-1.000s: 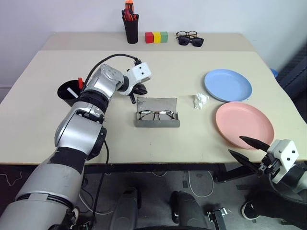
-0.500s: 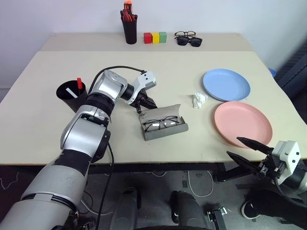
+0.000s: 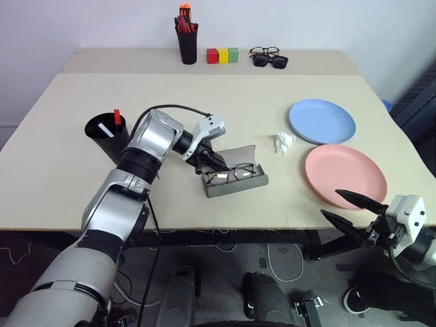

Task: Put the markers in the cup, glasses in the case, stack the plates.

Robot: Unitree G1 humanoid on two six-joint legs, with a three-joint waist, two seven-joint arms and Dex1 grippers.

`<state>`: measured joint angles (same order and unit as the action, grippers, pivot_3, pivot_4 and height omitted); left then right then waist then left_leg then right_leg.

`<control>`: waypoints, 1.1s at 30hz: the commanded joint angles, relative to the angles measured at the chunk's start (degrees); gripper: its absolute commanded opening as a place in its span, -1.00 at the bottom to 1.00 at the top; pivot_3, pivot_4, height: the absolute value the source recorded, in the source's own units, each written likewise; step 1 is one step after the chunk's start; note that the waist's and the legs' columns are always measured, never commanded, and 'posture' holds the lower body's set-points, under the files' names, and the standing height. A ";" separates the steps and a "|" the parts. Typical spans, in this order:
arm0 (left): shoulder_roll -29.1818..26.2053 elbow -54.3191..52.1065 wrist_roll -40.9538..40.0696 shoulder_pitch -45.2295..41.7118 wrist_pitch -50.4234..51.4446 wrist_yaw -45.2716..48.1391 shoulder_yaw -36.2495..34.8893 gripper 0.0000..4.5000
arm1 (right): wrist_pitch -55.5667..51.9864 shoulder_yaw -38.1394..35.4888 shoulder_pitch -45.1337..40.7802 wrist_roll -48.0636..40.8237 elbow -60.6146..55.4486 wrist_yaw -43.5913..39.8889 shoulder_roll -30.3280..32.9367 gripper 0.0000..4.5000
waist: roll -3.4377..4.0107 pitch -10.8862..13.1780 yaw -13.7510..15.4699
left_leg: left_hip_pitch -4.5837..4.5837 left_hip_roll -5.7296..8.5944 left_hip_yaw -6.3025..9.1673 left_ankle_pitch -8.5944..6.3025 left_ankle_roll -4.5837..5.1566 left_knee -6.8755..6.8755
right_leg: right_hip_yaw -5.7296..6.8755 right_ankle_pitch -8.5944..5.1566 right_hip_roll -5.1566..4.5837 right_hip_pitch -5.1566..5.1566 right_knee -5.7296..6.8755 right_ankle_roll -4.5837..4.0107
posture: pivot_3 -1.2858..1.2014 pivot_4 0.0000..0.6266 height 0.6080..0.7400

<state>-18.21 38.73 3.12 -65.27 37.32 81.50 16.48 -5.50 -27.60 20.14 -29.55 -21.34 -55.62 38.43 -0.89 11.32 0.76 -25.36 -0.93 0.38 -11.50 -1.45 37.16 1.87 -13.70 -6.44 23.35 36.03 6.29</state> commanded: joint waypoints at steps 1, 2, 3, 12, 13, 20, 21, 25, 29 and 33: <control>-0.54 -1.11 -0.78 -1.91 -3.41 -4.58 -1.88 -0.71 | -0.03 -0.42 -0.18 -0.49 -2.08 0.56 0.53 0.30 | 0.00 0.00 0.00 | 0.00 0.00 0.00 0.00 0.00 0.00 | 0.00 0.00 0.00 0.00 0.00 0.00 | 0.03 -0.52 1.00; -0.51 -0.46 -0.47 -2.11 -4.73 -6.31 -1.99 -0.71 | -0.02 -0.25 -0.26 -0.36 -2.02 0.63 0.48 0.30 | 0.00 0.00 0.00 | 0.00 0.00 0.00 0.00 0.00 -0.01 | 0.00 0.00 0.00 0.00 0.00 0.00 | 0.03 -0.52 1.00; -0.34 0.30 -0.24 -2.43 -5.60 -8.12 -2.17 -0.71 | 0.06 -0.13 -0.33 -0.25 -1.88 0.62 0.46 0.30 | 0.00 0.00 0.01 | 0.00 0.00 0.00 0.00 0.01 -0.03 | 0.00 0.00 0.00 0.01 0.00 0.00 | 0.03 -0.52 1.00; 1.07 8.11 7.16 -3.40 -20.59 -23.91 1.99 -0.71 | 0.43 0.84 -1.39 0.10 -1.00 0.80 0.28 0.30 | -0.01 0.00 0.04 | 0.01 0.00 -0.02 -0.01 0.01 -0.02 | 0.00 0.01 0.00 0.01 0.00 0.02 | 0.03 -0.52 1.00; 1.26 9.00 7.78 -3.38 -21.94 -24.50 2.48 -0.71 | 0.32 0.95 -1.56 0.06 -1.10 0.96 0.29 0.30 | 0.00 0.00 0.05 | 0.00 0.00 -0.02 -0.01 0.01 -0.02 | 0.00 0.01 0.00 0.01 0.00 0.02 | 0.03 -0.52 1.00; 2.52 11.81 7.21 -2.62 -23.07 -20.19 3.14 -0.71 | -0.08 1.23 -1.82 -0.21 -1.69 1.74 0.38 0.30 | -0.01 0.01 0.11 | -0.02 0.01 -0.04 -0.01 0.02 -0.03 | 0.00 0.01 0.00 0.02 -0.01 0.02 | 0.03 -0.52 1.00; 2.71 11.62 6.56 -2.54 -21.86 -18.84 2.79 -0.71 | -0.09 1.21 -1.74 -0.23 -1.74 1.77 0.36 0.30 | -0.01 0.01 0.11 | -0.02 0.01 -0.04 -0.01 0.01 -0.03 | 0.00 0.01 0.00 0.02 -0.01 0.02 | 0.03 -0.52 1.00; 2.83 8.76 0.94 -3.45 -6.24 -8.33 0.73 -0.71 | -0.14 1.08 -1.42 -0.19 -1.95 1.99 0.34 0.30 | -0.01 0.01 -0.02 | -0.02 0.01 -0.05 -0.01 0.01 -0.02 | 0.01 0.00 0.00 0.02 -0.01 0.01 | 0.03 -0.52 1.00; 1.37 2.43 -3.00 -2.67 5.89 -1.37 1.49 -0.71 | -0.17 1.07 -1.42 -0.22 -1.92 2.25 0.49 0.30 | -0.01 0.01 -0.06 | -0.02 0.00 -0.04 -0.01 0.02 -0.04 | 0.01 0.00 0.00 0.03 -0.01 0.01 | 0.03 -0.52 1.00; -0.82 -7.48 -5.13 0.68 14.59 2.00 5.26 -0.71 | -0.49 1.10 -1.78 -0.31 -1.95 2.56 0.70 0.30 | 0.04 -0.02 -0.09 | -0.01 0.00 -0.03 -0.01 0.02 -0.04 | 0.00 0.00 0.00 0.02 -0.01 0.00 | 0.03 -0.52 1.00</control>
<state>-18.52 35.82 -0.78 -65.94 49.09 81.98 19.91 -5.96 -25.66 18.65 -29.47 -21.38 -53.37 38.45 -0.86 11.30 0.67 -25.36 -0.93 0.36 -11.52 -1.43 37.12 1.86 -13.70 -6.44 23.36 36.02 6.30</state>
